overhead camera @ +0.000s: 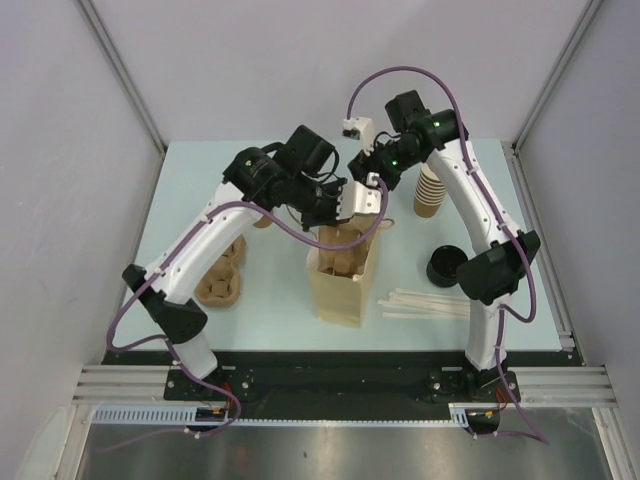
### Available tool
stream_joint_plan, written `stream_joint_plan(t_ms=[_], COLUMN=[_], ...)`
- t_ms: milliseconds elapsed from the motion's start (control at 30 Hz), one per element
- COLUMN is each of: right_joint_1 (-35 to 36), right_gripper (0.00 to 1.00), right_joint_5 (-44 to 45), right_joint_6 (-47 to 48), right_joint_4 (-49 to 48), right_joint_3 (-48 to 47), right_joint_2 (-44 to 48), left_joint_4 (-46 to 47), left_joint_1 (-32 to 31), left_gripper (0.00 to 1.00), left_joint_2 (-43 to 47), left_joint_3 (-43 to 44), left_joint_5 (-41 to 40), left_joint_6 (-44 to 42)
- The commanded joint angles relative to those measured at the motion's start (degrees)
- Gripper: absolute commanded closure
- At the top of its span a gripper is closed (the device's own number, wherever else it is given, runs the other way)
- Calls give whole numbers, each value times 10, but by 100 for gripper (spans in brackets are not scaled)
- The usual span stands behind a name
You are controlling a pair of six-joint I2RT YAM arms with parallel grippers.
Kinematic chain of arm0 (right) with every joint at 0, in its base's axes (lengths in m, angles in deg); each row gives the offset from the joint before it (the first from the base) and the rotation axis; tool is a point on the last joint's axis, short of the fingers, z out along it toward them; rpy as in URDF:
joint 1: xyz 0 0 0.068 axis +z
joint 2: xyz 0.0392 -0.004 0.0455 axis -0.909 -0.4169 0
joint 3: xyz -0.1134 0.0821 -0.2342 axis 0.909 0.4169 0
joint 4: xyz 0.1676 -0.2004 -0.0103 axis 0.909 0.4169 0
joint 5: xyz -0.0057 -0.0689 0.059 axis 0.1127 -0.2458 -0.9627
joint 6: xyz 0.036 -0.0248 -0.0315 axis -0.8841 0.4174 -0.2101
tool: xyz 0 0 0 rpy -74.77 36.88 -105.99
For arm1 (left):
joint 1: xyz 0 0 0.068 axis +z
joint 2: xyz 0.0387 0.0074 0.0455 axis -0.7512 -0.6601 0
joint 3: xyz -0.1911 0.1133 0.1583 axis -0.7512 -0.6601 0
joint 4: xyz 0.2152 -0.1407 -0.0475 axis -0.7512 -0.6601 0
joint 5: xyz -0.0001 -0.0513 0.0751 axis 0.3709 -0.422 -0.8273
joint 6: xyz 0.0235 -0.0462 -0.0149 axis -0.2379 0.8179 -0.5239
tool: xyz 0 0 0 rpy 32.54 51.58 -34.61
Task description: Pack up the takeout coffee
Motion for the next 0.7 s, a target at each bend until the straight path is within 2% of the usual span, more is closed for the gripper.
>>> stream_joint_plan(t_ms=[0,133,233,333,400,667], right_joint_1=[2,0,-9,-24,-31,-48], right_gripper=[28,25,16,3,0,0], right_joint_5=[-17,-14,-12,-28,-42,-61], right_joint_6=[-8,-15,-26,-45,-57,-90], right_joint_4=[23,13,1,-15,-28,-65], right_joint_3=[-28,-32,-41,-48,-49,-42], right_joint_2=[21,28,31,38,47,69], left_joint_4=[-12,-8,-3,0,1,1], left_joint_1=[-3,-3,-3,-3,-3,-3], left_gripper=[100,100,100,100,100,100], left_joint_2=[-6,-7,-11,-19,-27,-49], left_joint_3=[-20,-43,-53,-59,-63,-69], left_joint_5=[24,25,30,33,38,54], left_joint_6=[-9,-16,-20,-22,-25,-30])
